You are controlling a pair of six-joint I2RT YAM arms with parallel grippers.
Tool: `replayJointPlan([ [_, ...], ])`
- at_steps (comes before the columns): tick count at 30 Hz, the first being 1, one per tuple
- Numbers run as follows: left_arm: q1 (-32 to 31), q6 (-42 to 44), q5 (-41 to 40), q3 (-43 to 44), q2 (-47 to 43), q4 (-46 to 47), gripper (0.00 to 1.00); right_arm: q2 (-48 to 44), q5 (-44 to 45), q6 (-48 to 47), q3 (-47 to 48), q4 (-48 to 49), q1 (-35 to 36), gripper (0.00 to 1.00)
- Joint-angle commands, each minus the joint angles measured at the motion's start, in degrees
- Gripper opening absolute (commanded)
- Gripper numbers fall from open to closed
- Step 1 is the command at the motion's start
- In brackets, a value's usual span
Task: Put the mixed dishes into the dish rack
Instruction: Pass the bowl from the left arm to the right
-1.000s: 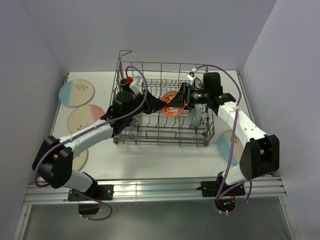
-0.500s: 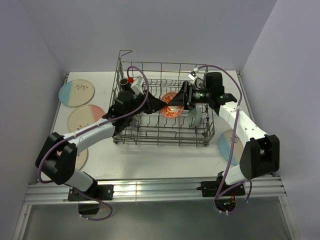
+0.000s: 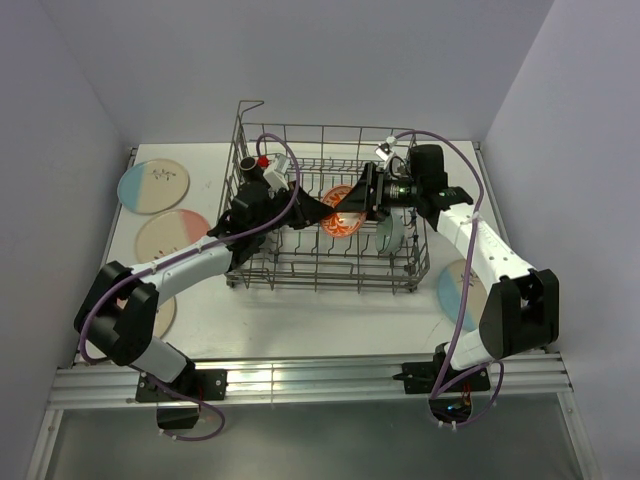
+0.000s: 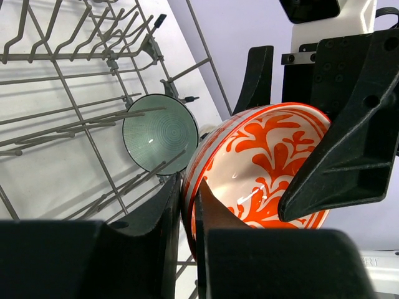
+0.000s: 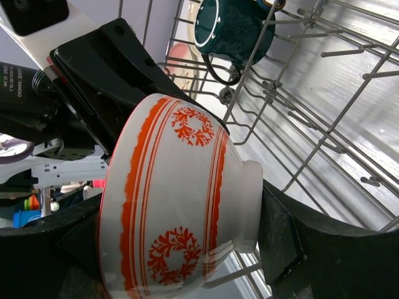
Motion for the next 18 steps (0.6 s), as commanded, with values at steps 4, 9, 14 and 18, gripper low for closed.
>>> replayJointPlan([
  [4, -1.48, -2.10, 3.32, 2.71, -0.32, 4.93, 0.00, 0.67, -0.28, -0.86, 2.54, 1.66, 1.51, 0.77],
  [9, -1.65, -2.11, 2.97, 3.15, -0.84, 4.85, 0.00, 1.11, 2.36, -2.10, 3.33, -0.45, 1.51, 0.78],
  [14, -2.18, -1.66, 2.62, 4.74, -1.11, 3.53, 0.00, 1.55, 3.33, -2.36, 3.42, -1.15, 1.60, 0.79],
  [18, -2.44, -1.93, 2.27, 5.26, -1.28, 3.44, 0.00, 1.90, 3.50, -2.27, 3.25, -1.06, 1.77, 0.79],
])
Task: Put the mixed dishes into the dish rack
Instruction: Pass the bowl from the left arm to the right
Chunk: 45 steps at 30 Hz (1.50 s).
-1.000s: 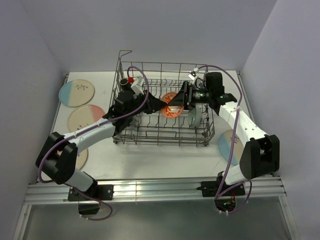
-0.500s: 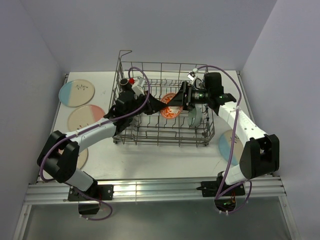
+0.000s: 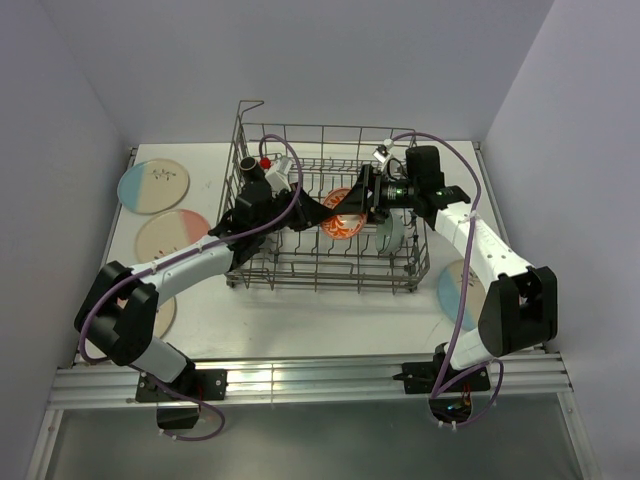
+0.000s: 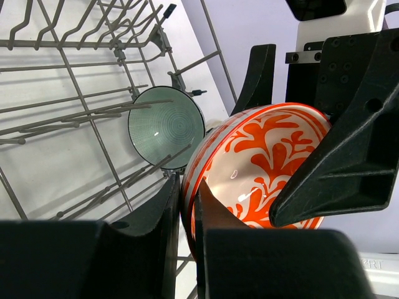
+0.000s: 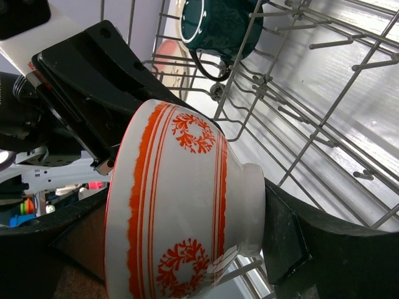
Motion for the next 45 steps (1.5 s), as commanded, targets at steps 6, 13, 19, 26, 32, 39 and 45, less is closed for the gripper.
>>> replayJointPlan([
  [6, -2.23, -2.32, 3.14, 4.90, -1.04, 7.22, 0.00, 1.31, 0.92, -0.24, 2.17, 2.26, 1.01, 0.76],
  [13, -2.75, -3.46, 3.41, 5.60, 0.19, 8.54, 0.00, 1.49, 0.13, 1.17, 1.38, 3.49, 1.01, 0.73],
  [19, -3.37, -5.66, 4.19, 5.95, 1.59, 11.44, 0.00, 1.58, -0.22, 1.70, 0.94, 4.20, 1.10, 0.76],
  [26, -3.63, -7.24, 4.46, 6.13, 2.12, 14.25, 0.00, 1.58, -0.22, 1.87, 0.68, 4.29, 1.10, 0.78],
  [32, -3.63, -7.95, 4.64, 6.22, 1.42, 16.18, 0.00, 1.58, -0.13, 2.14, 0.33, 4.46, 1.10, 0.79],
  [39, -3.63, -7.77, 4.28, 5.60, -0.69, 18.12, 0.00, 1.66, -0.83, 3.02, -0.11, 5.16, 0.84, 0.80],
  [45, -3.63, -6.72, 3.32, 4.28, -2.45, 18.83, 0.00, 1.75, -3.46, 4.86, -0.64, 7.09, -0.39, 0.81],
])
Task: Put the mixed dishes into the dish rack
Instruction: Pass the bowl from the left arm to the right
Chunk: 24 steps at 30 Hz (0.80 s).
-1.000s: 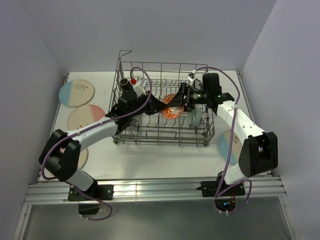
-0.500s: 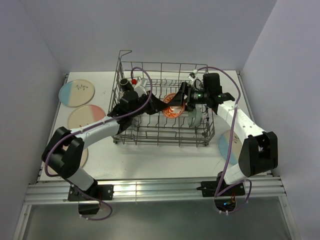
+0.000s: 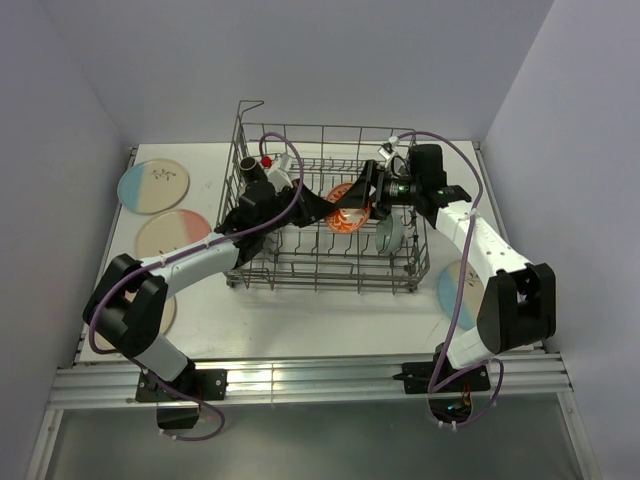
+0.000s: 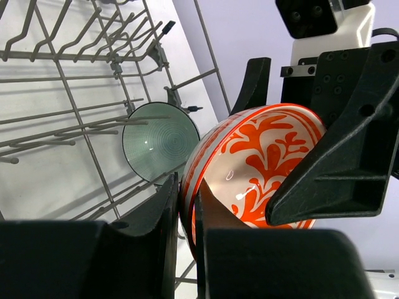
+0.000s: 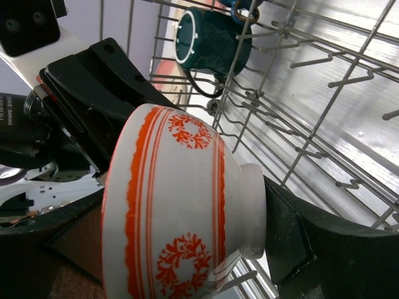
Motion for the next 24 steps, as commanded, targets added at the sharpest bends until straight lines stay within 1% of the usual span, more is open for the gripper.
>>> replayJointPlan([
  [1, -3.22, -2.83, 4.94, 2.88, -5.75, 14.96, 0.00, 0.64, -5.35, 2.35, -0.62, 4.95, 0.48, 0.82],
  [7, -3.22, -0.99, 4.58, 2.70, -6.54, 15.75, 0.00, 0.11, -6.93, 3.23, -1.59, 6.36, 0.04, 0.83],
  [12, -3.22, 1.30, 4.41, 4.46, -6.54, 12.59, 0.00, 0.02, -7.02, 3.58, -1.68, 6.45, 0.04, 0.84],
  [14, -3.22, 2.00, 4.14, 4.99, -6.37, 11.62, 0.00, 0.02, -6.85, 3.41, -1.50, 6.19, 0.04, 0.82],
  [17, -3.22, 3.67, 2.92, 5.34, -6.54, 8.73, 0.00, -0.15, -6.32, 2.79, -1.32, 5.49, 0.04, 0.79],
  [22, -3.13, 8.42, -0.07, 6.57, -7.86, 0.48, 0.00, -0.51, -5.35, 0.68, -0.45, 3.73, -0.23, 0.79],
  [24, -3.22, 10.00, -0.87, 7.19, -8.03, -1.03, 0.00, -0.33, -5.26, 0.59, -0.53, 3.73, -0.23, 0.77],
])
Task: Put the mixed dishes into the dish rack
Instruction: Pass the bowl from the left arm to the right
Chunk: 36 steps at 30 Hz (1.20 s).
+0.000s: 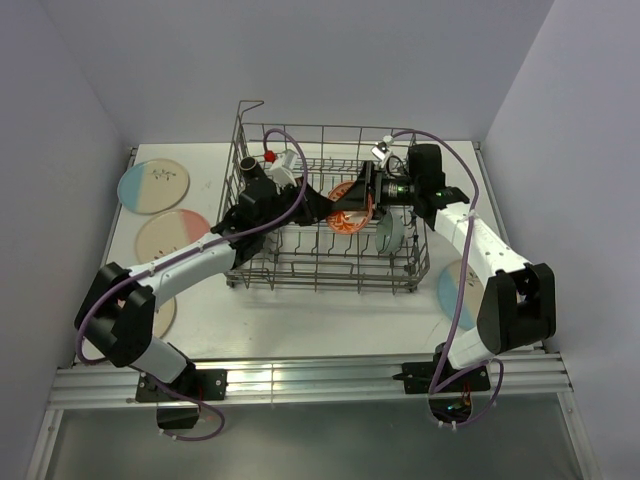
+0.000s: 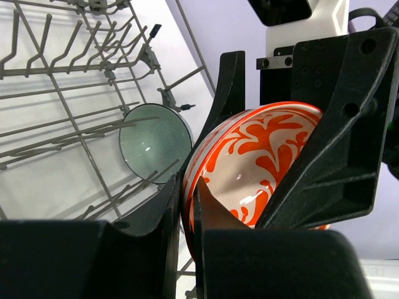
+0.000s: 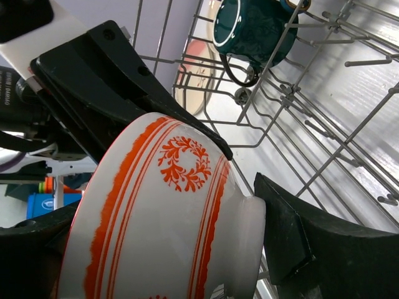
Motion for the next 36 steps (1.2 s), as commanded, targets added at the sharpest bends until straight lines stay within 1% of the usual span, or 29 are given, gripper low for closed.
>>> replayJointPlan([
  [1, -1.34, 4.41, 0.66, 5.09, -4.60, 3.16, 0.00, -0.11, 2.34, 0.18, 0.49, -0.80, 0.01, 0.75],
  [3, -1.34, 4.85, 0.57, 5.35, -4.34, 2.72, 0.00, 0.06, 2.25, 0.44, 0.49, -0.62, 0.01, 0.69],
  [4, -1.42, 4.76, 0.57, 5.27, -4.25, 2.80, 0.00, 0.15, 2.17, 0.53, 0.49, -0.45, 0.01, 0.63],
  [6, -1.43, 4.41, 0.49, 4.92, -3.99, 3.50, 0.00, 0.15, 2.34, 0.53, 0.49, -0.62, 0.01, 0.57],
  [7, -1.43, 4.41, 0.49, 4.74, -3.81, 3.59, 0.00, 0.15, 2.43, 0.62, 0.41, -0.62, 0.01, 0.51],
  [9, -1.34, 4.50, 0.49, 4.65, -3.81, 3.59, 0.00, 0.07, 2.60, 0.44, 0.49, -0.71, 0.01, 0.46],
  [10, -1.42, 4.50, 0.40, 4.48, -3.99, 3.59, 0.00, 0.06, 2.87, 0.35, 0.49, -0.97, 0.01, 0.42],
  [12, -1.43, 4.94, -0.04, 4.21, -4.34, 3.24, 0.00, 0.06, 3.04, 0.18, 0.49, -1.15, -0.07, 0.40],
  [14, -1.34, 5.64, -0.83, 3.95, -5.22, 2.80, 0.00, 0.15, 2.96, 0.18, 0.49, -1.06, -0.34, 0.39],
  [16, -1.43, 6.08, -1.18, 3.69, -5.83, 2.45, 0.00, 0.24, 2.52, 0.44, 0.41, -0.62, -0.60, 0.43],
  [17, -1.43, 6.17, -1.01, 3.60, -6.01, 2.36, 0.00, 0.33, 2.08, 0.44, 0.41, -0.53, -0.60, 0.48],
  [18, -1.43, 6.26, -0.92, 3.42, -6.10, 2.45, 0.00, 0.41, 1.99, 0.27, 0.67, -0.53, -0.69, 0.60],
  [20, -1.43, 6.17, -0.83, 2.98, -6.45, 2.98, 0.00, 0.33, 1.47, -0.17, 0.93, -0.88, -0.60, 0.68],
  [21, -1.43, 6.08, -0.83, 2.89, -6.45, 3.15, 0.00, 0.33, 1.11, -0.43, 1.02, -0.80, -0.69, 0.74],
  [24, -1.34, 6.43, -1.01, 2.72, -6.80, 3.24, 0.00, -0.20, -1.25, -1.32, 0.67, 0.25, -0.78, 0.80],
  [26, -1.34, 6.78, -1.18, 2.72, -7.06, 3.33, 0.00, -0.55, -1.79, -1.75, 0.41, 0.61, -0.87, 0.83],
  [28, -1.25, 7.05, -1.36, 2.72, -7.41, 3.42, 0.00, -0.81, -2.40, -1.93, 0.06, 0.79, -0.78, 0.88],
  [30, -1.07, 7.22, -1.45, 2.54, -7.59, 3.24, 0.00, -0.90, -2.58, -1.67, -0.12, 1.05, -0.78, 0.89],
  [32, -0.90, 7.14, -1.36, 2.19, -7.68, 3.50, 0.00, -0.99, -2.58, -1.58, -0.03, 1.23, -0.78, 0.89],
  [35, -0.72, 6.96, -1.45, 1.84, -7.68, 3.85, 0.00, -0.99, -2.49, -1.05, -0.21, 1.66, -0.78, 0.86],
  [36, -0.72, 6.96, -1.45, 1.84, -7.68, 3.77, 0.00, -0.99, -2.41, -0.97, -0.21, 1.75, -0.78, 0.83],
])
